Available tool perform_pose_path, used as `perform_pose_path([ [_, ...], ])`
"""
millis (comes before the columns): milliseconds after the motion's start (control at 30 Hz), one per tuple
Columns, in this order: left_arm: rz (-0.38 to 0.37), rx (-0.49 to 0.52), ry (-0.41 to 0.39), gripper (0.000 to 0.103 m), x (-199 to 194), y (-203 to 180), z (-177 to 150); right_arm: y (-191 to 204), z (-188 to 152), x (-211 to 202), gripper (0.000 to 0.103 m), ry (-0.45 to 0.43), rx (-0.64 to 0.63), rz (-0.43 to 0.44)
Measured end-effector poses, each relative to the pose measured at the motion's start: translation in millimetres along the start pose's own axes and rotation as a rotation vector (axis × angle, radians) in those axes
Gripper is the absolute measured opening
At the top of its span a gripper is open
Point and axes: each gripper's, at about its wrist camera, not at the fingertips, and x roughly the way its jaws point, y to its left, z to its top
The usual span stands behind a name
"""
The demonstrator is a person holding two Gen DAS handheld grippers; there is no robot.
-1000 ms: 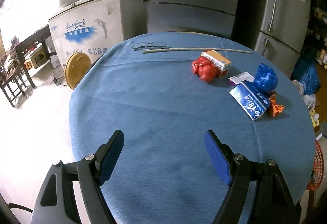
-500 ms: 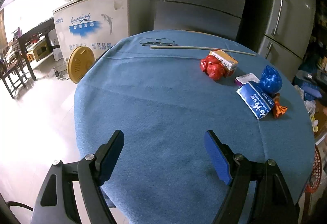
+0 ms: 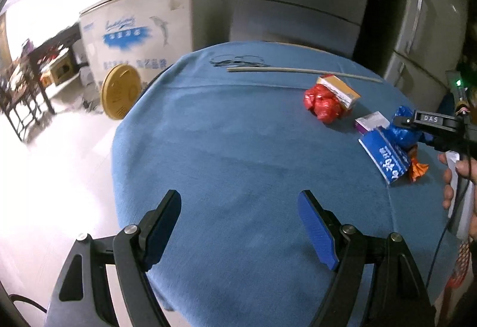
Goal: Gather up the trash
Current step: 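Grasp the blue plastic bag with the right tool, then grasp the blue toothpaste box with the left tool while the right tool holds the blue bag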
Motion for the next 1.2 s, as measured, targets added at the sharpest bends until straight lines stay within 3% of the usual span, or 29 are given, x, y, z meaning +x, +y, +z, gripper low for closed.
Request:
perform_pose_path([
  [233, -0.103, 0.064, -0.038, 0.081, 9, -63, 36, -16, -21, -60, 0.061, -0.112, 0.038, 0.012],
  [500, -0.215, 0.078, -0.033, 0.081, 4, -118, 39, -59, -45, -111, 0.061, -0.195, 0.136, 0.003],
  [867, -0.185, 0.104, 0.003, 0.081, 6, -121, 31, -79, -77, -142, 0.061, -0.260, 0.214, 0.045],
  [1200, -0.165, 0.093, 0.045, 0.081, 25, -131, 27, -99, -106, -136, 0.061, -0.238, 0.269, 0.054],
])
